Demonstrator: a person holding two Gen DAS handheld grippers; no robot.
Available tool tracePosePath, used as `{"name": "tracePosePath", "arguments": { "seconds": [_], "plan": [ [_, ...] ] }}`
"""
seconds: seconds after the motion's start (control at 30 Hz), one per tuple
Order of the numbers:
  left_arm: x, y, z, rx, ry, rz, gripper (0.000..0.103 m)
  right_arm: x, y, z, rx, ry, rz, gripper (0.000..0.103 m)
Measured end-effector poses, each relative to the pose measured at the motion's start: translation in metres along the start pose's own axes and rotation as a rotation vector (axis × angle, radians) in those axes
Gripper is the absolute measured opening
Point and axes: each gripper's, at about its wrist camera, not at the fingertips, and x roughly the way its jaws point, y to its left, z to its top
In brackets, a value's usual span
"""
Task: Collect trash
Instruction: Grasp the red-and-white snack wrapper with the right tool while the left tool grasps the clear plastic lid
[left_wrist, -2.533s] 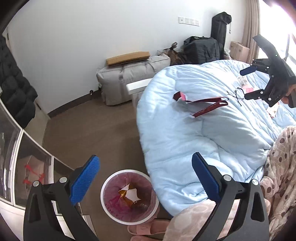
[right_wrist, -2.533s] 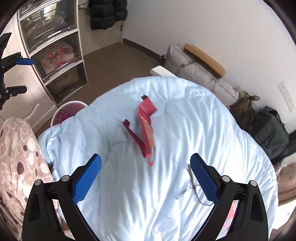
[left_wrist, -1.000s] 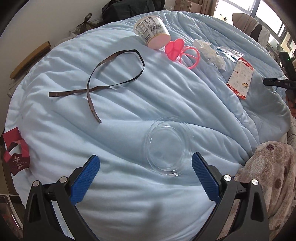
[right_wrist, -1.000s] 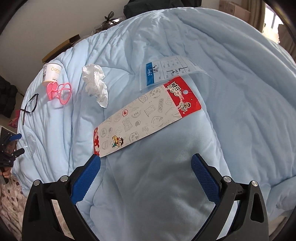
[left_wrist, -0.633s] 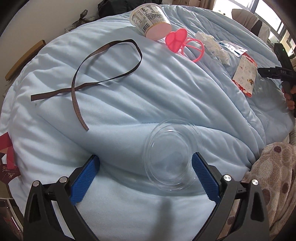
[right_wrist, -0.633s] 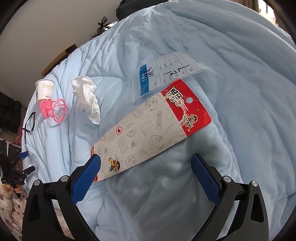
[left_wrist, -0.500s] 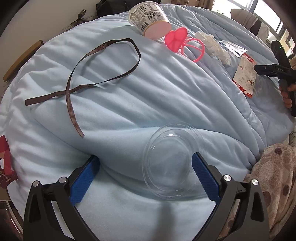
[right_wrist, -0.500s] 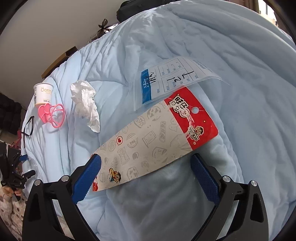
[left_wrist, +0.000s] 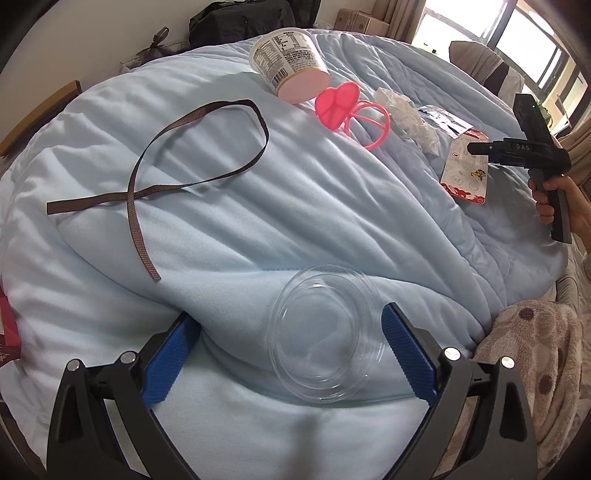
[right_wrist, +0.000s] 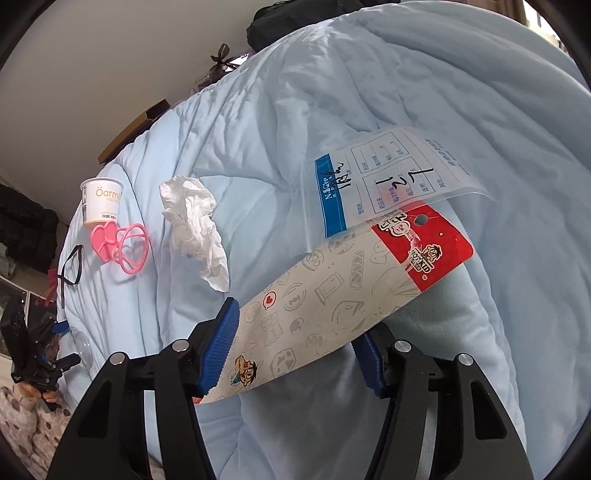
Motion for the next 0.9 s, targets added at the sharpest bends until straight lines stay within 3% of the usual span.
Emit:
{"name": "tracePosePath", "arguments": {
  "seconds": [0.3, 0.37, 0.43, 0.5, 0.57, 0.6, 0.7, 0.9],
  "plan": [
    [-0.001, -0.023, 0.003, 0.054, -0.007, -0.070, 0.094, -0.003, 0.000, 0.000, 0.019, 0.006, 0.036, 0.048],
    [0.004, -0.026, 0.001, 0.065, 0.023, -0.087, 0.089, -0.002, 0.003, -0.001, 0.006, 0.013, 0.033, 0.048],
    [0.015, -0.027, 0.000, 0.059, 0.077, -0.084, 0.066, 0.000, 0.005, -0.002, -0.005, 0.018, 0.026, 0.046],
    [0.024, -0.023, -0.001, 0.035, 0.118, -0.086, 0.066, 0.002, 0.004, -0.002, -0.001, 0.021, 0.027, 0.046],
    [0.022, -0.018, -0.001, -0.005, 0.105, -0.109, 0.066, 0.004, 0.003, -0.001, 0.009, 0.023, 0.031, 0.045],
    [0.020, -0.015, 0.000, -0.026, 0.099, -0.125, 0.065, 0.004, 0.003, -0.002, 0.010, 0.021, 0.032, 0.041],
    [0.013, -0.012, 0.002, -0.054, 0.078, -0.152, 0.065, 0.002, 0.002, -0.001, 0.012, 0.014, 0.041, 0.016],
    [0.000, -0.020, 0.005, -0.018, 0.044, -0.140, 0.064, 0.000, -0.003, -0.002, 0.039, 0.022, 0.041, 0.011]
  ]
}}
